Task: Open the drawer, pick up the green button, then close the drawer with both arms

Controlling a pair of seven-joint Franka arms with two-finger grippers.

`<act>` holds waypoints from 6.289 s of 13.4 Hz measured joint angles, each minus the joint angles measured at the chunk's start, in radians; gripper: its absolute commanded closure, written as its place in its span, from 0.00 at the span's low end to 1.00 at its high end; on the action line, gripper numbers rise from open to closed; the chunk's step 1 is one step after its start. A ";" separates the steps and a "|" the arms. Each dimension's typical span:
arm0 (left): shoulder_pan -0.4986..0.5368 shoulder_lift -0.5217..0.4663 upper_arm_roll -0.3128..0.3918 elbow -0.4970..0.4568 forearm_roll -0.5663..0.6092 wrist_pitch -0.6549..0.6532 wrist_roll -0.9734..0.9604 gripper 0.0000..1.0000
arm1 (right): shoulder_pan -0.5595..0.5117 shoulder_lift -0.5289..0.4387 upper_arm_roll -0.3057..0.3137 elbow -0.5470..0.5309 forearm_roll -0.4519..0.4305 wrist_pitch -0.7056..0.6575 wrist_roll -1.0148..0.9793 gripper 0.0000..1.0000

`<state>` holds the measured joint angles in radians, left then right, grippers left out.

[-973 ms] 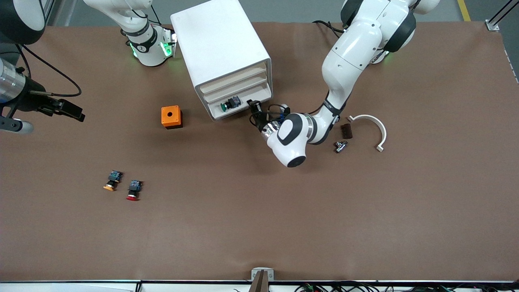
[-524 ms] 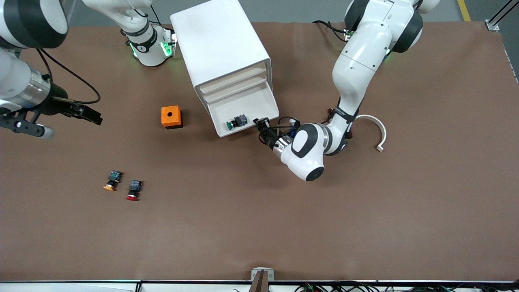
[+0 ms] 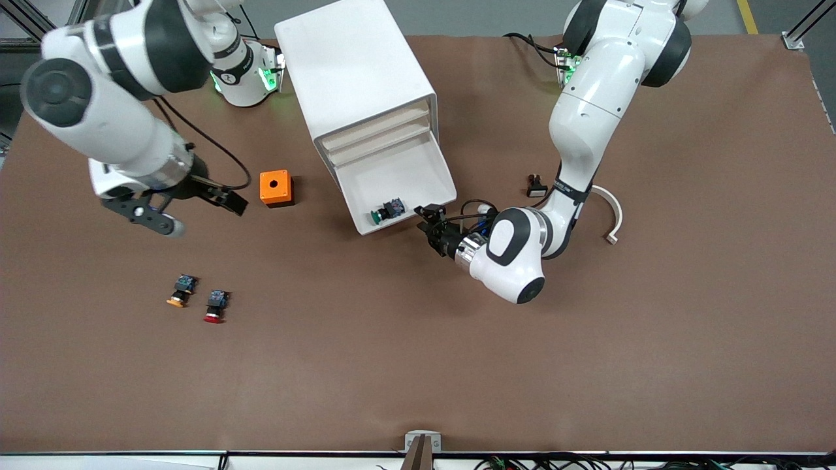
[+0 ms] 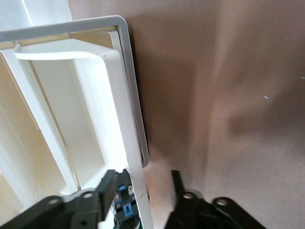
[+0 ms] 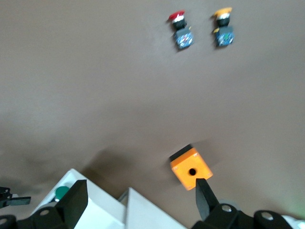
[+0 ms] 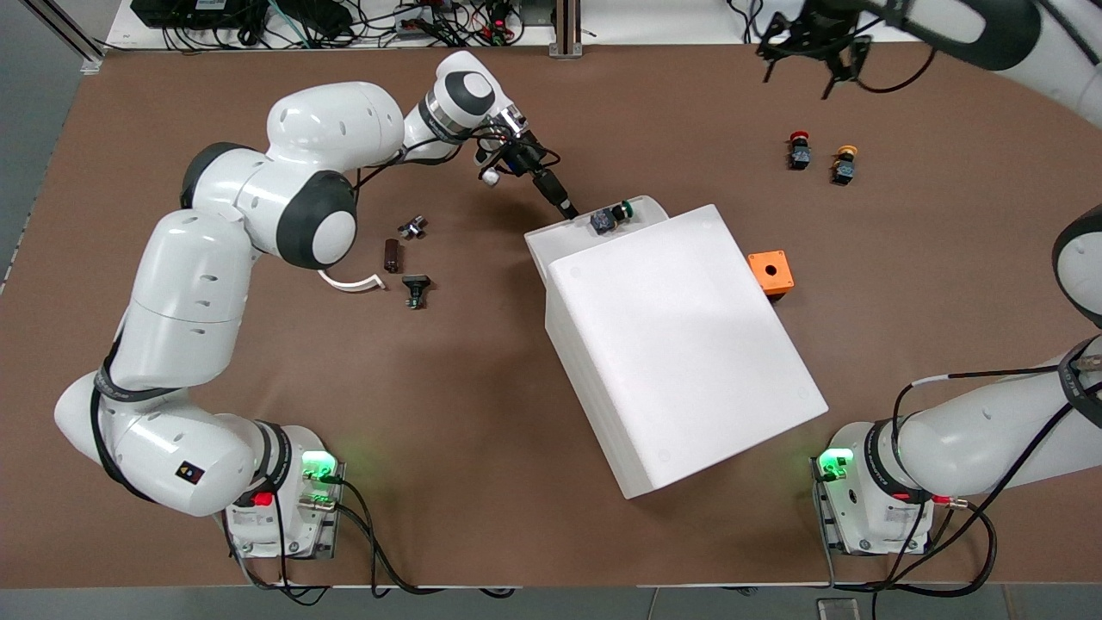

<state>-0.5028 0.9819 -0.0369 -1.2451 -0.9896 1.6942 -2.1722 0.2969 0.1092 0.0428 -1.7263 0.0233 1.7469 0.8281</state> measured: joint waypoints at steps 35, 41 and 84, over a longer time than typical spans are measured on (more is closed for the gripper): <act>-0.056 -0.313 -0.027 -0.069 0.925 0.138 0.982 0.00 | 0.426 0.320 -0.012 -0.114 0.016 0.591 0.733 0.99; -0.118 -0.285 -0.053 -0.154 0.926 0.266 1.083 0.00 | 0.250 0.309 -0.027 0.011 0.016 0.435 0.285 0.99; 0.326 -0.683 -0.143 -0.132 1.188 -0.168 1.400 0.00 | -0.359 0.108 -0.027 0.221 0.017 -0.077 -0.828 0.00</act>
<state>-0.1763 0.2989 -0.1798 -1.3769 0.1979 1.5259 -0.7723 -0.0621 0.2169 0.0159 -1.5049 0.0400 1.6703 0.0002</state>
